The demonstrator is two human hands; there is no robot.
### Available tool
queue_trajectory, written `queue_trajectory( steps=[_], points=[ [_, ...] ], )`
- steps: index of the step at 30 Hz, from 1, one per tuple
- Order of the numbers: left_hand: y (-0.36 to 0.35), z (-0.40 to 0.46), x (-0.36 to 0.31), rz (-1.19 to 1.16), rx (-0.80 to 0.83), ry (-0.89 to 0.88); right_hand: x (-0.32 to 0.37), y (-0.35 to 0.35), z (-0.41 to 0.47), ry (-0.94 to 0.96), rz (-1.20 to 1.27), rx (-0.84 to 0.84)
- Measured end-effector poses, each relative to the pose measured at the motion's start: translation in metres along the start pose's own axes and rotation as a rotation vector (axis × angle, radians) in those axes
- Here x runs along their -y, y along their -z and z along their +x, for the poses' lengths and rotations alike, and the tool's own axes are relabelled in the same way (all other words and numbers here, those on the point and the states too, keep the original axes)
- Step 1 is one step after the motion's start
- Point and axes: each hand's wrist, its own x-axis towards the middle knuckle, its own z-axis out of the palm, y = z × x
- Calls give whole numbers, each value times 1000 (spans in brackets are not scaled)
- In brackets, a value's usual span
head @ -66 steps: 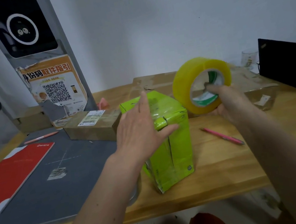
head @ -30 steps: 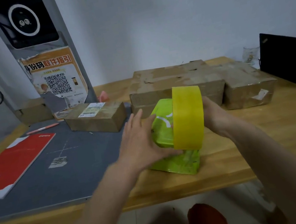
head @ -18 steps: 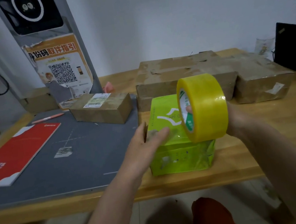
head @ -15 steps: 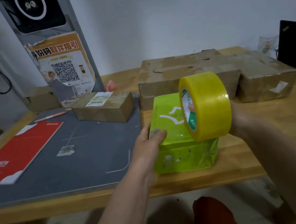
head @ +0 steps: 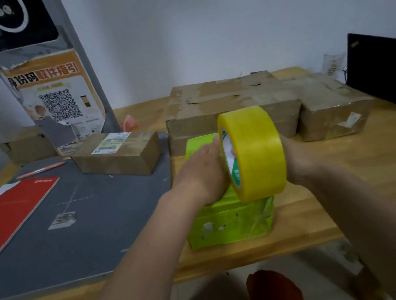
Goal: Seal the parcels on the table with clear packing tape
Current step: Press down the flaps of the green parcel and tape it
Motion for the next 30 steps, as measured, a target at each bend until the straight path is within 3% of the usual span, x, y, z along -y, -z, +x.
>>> queue_trajectory(
  steps=[2,5,9,15,17,23,27,30],
  points=[
    [-4,7,12,57,11,-29,-13,4,24,-40,-28,-24],
    [-3,4,15,62,-16,-57,-34,15,57,-149,-90,-210],
    [-3,7,16,-12,8,-49,-39,16,71,-131,-35,-292],
    [52,26,8,-605,404,-38,-37,18,70,-142,146,-339],
    [53,30,-2,-836,379,-64,-35,19,69,-124,133,-301],
    [12,31,-19,-1340,51,-43,-31,31,73,-89,74,-252],
    [14,25,-19,-1449,-47,-54,-28,38,76,-99,87,-159],
    [17,18,-20,-1472,-39,-24,-40,55,60,-163,-53,-331]
  ],
)
